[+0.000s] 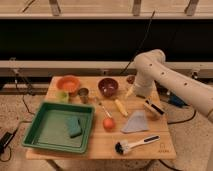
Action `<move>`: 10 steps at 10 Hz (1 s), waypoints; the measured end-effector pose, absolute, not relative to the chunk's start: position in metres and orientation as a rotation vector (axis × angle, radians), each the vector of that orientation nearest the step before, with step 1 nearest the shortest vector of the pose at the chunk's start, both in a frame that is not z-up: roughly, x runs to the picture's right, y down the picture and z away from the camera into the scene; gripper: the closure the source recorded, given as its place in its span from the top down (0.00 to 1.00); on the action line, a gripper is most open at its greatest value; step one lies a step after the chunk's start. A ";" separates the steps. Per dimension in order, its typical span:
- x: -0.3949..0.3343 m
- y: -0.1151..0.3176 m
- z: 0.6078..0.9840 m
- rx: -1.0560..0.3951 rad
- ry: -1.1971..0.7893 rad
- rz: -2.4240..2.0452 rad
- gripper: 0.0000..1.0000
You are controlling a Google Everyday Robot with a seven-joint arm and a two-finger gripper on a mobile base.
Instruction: Place brush in purple bowl
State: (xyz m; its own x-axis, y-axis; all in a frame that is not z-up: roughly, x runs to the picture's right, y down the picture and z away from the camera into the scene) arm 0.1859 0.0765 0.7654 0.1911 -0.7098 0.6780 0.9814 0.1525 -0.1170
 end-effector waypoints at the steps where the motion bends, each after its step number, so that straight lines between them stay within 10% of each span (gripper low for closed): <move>1: 0.186 0.076 0.765 -0.618 -0.537 -1.300 0.76; 10: 0.252 0.144 0.760 -0.802 -0.386 -1.003 0.76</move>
State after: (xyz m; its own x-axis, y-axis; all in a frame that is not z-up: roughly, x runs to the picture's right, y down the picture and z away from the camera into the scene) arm 0.2519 0.1440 0.7603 0.5038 -0.5959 0.6254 0.8613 0.2917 -0.4159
